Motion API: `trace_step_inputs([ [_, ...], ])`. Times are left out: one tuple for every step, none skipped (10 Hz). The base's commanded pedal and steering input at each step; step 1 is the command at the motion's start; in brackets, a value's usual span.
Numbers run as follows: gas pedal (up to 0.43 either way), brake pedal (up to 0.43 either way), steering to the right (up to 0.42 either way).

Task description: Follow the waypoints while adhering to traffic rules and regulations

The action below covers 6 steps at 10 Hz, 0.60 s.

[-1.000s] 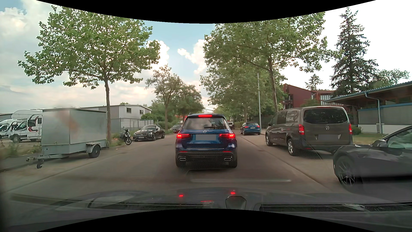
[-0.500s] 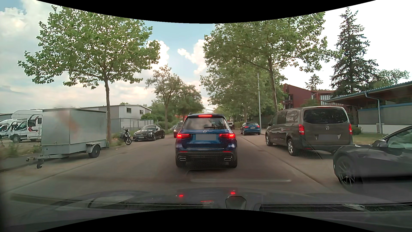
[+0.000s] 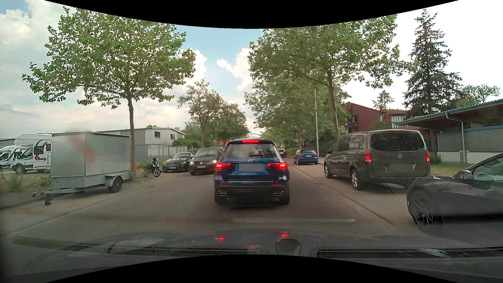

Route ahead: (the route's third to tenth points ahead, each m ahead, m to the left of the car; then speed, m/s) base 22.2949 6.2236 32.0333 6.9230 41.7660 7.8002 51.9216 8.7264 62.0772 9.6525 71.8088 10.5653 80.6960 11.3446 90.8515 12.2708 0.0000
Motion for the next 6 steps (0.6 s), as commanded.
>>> trace_step_inputs([
  [0.000,0.183,0.009],
  [0.000,0.183,0.009],
  [0.000,0.183,0.009],
  [0.000,0.183,0.009],
  [0.000,0.183,0.009],
  [0.000,0.183,0.009],
])
